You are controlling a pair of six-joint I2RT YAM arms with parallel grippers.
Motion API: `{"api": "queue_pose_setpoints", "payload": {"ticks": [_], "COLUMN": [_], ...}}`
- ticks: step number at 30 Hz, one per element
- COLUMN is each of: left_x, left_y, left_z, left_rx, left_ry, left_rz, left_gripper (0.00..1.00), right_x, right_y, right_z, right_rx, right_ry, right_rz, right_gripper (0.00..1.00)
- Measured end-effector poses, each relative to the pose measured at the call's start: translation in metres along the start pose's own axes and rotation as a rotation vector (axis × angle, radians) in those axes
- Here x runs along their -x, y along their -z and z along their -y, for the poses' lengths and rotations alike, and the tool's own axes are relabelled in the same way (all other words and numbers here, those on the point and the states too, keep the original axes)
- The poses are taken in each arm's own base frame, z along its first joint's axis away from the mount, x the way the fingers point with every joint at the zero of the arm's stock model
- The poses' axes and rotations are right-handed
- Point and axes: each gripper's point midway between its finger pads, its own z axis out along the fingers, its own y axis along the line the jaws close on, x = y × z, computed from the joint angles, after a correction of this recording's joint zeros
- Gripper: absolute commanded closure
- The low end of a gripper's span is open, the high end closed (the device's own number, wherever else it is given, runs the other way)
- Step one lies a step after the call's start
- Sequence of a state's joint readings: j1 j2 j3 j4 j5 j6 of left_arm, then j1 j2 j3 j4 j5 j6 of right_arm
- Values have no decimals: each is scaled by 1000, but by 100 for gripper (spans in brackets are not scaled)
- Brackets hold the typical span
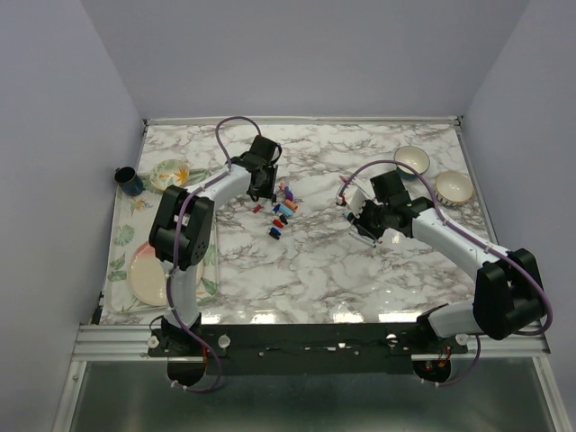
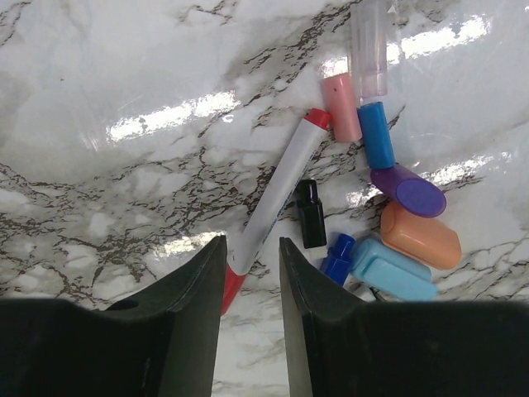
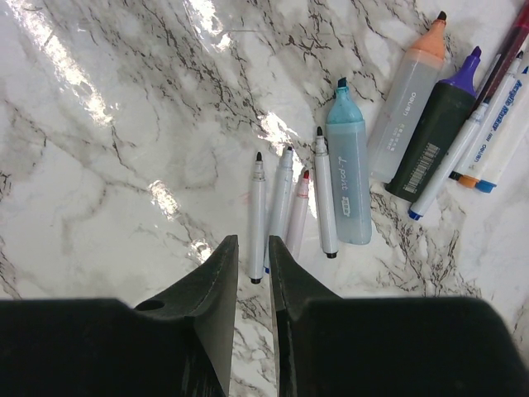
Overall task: Open the pen caps
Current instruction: Grab a pen on the table with the left arm, then pass the pen from the left arm to the right
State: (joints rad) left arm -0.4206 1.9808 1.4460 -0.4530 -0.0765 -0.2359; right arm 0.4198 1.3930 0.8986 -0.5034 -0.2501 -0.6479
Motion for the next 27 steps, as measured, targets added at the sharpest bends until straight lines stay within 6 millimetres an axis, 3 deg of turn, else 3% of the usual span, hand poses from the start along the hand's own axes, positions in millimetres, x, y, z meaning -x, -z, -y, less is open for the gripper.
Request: {"api": "queue_pose_setpoints", "payload": {"ticks": [9, 12, 20, 22, 24, 27], "left_x": [-7, -12, -18, -18, -18, -18], "left_y": [-10, -13, -16, -16, -16, -16], "left_z": [-2, -4, -9, -11, -12, -14], "left_rx": [13, 18, 45, 55, 64, 75], "left_ry": [-45, -57, -68, -68, -69, -67], "left_rz": [-66, -95, -123, -124, -123, -120], "left_gripper": [64, 75, 76, 81, 94, 100], "right_x": [0, 0, 0, -1, -1, -1], "right_y": [0, 0, 0, 0, 0, 0], "right_z": [0, 0, 0, -1, -1, -2], "right_rx": [2, 2, 4, 6, 9, 10], "right_ry": [0, 0, -2, -3, -4, -4], "right_rz": [0, 1, 2, 0, -2, -2], "right_gripper": [72, 72, 72, 72, 72, 72]}}
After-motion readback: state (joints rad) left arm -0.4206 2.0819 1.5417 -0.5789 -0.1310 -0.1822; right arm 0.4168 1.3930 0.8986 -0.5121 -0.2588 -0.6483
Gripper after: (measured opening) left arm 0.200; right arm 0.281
